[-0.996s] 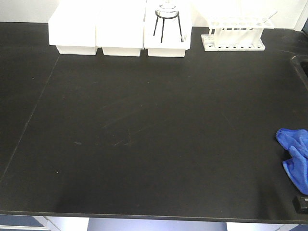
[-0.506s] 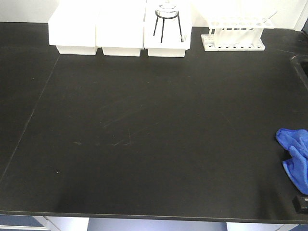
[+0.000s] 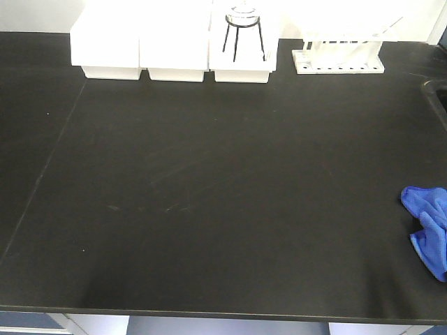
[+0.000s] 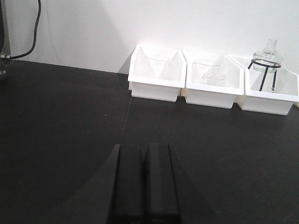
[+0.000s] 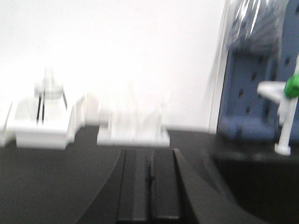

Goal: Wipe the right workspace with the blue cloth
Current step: 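Move the right gripper toward the blue cloth beside the sink, then grasp the blue cloth with the right gripper and lift it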

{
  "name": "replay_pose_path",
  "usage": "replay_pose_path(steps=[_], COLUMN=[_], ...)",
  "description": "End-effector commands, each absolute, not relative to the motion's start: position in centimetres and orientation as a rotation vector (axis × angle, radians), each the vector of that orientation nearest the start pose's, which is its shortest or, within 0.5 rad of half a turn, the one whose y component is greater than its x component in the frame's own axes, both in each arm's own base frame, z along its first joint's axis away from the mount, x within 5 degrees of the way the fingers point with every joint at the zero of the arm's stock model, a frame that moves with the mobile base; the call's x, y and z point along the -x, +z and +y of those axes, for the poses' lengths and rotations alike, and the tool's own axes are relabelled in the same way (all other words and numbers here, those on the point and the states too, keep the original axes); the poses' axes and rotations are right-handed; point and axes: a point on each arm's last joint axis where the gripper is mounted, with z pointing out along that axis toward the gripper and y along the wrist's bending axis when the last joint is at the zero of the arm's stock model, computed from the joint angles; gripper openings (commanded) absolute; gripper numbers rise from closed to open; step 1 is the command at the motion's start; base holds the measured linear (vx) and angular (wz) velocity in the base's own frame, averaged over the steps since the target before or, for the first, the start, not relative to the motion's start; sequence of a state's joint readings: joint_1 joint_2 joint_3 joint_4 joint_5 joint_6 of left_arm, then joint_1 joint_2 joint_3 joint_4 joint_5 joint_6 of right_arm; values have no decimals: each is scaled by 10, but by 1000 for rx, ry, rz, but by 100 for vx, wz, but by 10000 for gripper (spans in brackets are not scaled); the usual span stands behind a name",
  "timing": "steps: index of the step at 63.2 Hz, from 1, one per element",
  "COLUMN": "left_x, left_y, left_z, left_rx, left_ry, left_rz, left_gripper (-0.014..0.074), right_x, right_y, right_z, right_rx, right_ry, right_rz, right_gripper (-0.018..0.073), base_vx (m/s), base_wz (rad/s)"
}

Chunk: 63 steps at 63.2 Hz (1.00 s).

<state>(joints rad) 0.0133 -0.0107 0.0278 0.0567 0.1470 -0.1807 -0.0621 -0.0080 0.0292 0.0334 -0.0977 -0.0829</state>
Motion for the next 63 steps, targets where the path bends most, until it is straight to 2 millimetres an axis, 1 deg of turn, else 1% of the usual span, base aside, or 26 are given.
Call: replay_pose_path(steps=[1,12,16,21,24,25,26,30,34,35,36,38,39,41,42,44,45,49,56,59,61,63], left_x=[-57,-57,-57,-57,-57,-57,-57,-57,-57,-57,-57,-57,-57,-57,-57,-57,-57,-57,-57,-57,-57,-57], left_y=[189,189,189,189,189,189,189,189,189,189,189,189,189,189,189,189,189,189,189,189,189,189], left_z=[1,1,1,1,1,1,1,1,1,1,1,1,1,1,1,1,1,1,1,1,1,1], left_rx=[122,122,122,122,122,122,122,122,122,122,122,122,122,122,122,122,122,122,122,122,122,122], left_ry=[-96,-96,-96,-96,-96,-96,-96,-96,-96,-96,-96,-96,-96,-96,-96,-96,-96,-96,-96,-96,-96,-96], left_rz=[1578,1578,1578,1578,1578,1578,1578,1578,1578,1578,1578,1578,1578,1578,1578,1578,1578,1578,1578,1578,1578,1578], left_gripper=[-6,-6,-6,-6,-6,-6,-6,-6,-6,-6,-6,-6,-6,-6,-6,-6,-6,-6,-6,-6,-6,-6], right_x=[-51,-42,-40,-37,-35,-36,-35,-35,-34,-35,-34,-36,-37,-43,-43,-50,-53,-66,-97,-108,-113,-123], right_y=[227,243,251,268,278,278,285,295,310,314,320,324,329,331,331,335,337,338,330,325,322,317], right_z=[-5,-6,-5,-5,-4,-4,-4,-3,-2,-2,-2,-2,-2,-4,-4,-8,-8,-16,-28,-31,-32,-34], right_rx=[-37,-58,-83,-112,-106,-105,-95,-68,-38,-32,-30,-21,-11,9,13,39,43,76,160,186,191,192], right_ry=[-91,-82,-34,32,28,26,12,-25,-59,-61,-62,-70,-88,-130,-140,-209,-220,-344,-537,-584,-595,-601], right_rz=[1189,1001,976,973,1015,1042,1066,1178,1265,1320,1337,1413,1443,1533,1549,1642,1660,1778,1916,1965,1987,2030], right_gripper=[-5,-4,-3,-1,0,0,0,0,1,1,1,2,3,3,3,4,4,7,8,8,10,10], base_vx=[0,0,0,0,0,0,0,0,0,0,0,0,0,0,0,0,0,0,0,0,0,0], base_wz=[0,0,0,0,0,0,0,0,0,0,0,0,0,0,0,0,0,0,0,0,0,0])
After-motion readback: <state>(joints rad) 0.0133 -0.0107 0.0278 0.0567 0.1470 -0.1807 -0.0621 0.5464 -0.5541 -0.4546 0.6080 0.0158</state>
